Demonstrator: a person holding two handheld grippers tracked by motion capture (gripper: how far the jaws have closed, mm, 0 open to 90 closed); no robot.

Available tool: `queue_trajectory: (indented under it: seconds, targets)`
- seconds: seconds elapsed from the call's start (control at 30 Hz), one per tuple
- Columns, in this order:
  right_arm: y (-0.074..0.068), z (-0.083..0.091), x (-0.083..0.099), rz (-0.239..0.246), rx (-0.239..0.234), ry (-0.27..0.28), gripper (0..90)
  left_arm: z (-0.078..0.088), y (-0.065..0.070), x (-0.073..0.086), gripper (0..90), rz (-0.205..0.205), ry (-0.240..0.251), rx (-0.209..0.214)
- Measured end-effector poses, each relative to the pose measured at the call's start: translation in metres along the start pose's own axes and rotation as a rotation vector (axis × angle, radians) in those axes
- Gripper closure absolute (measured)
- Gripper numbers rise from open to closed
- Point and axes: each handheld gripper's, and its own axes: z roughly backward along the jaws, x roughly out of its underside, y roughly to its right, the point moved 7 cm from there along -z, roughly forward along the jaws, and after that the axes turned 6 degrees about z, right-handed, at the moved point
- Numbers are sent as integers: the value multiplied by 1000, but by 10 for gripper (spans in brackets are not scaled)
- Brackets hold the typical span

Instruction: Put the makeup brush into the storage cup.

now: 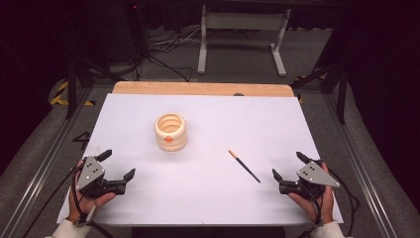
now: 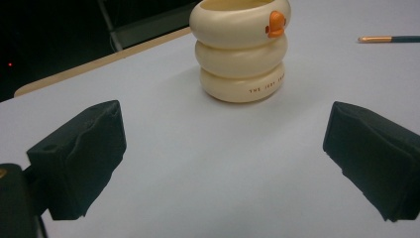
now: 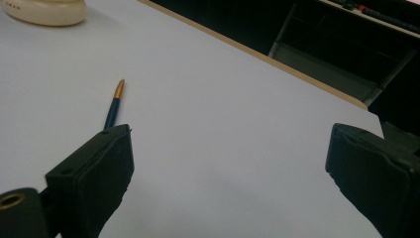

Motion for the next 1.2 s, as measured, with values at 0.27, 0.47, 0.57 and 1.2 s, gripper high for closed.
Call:
queue_trajectory:
  seconds: [0.27,0.47,0.57,1.2]
  targets:
    - [5,2,0,-27,-18,-11,52,-1,0,0,38,0,-4,-1]
    - [7,1,-3,-29,-41,-37,53,-1,1,1,40,-14,-6,-5]
    - [5,0,-8,-8,-62,-62,79,0,2,1,44,-16,-1,-12]
    - [-27,-39,-34,56,-369,-385,187,-5,9,5,49,-38,-44,26]
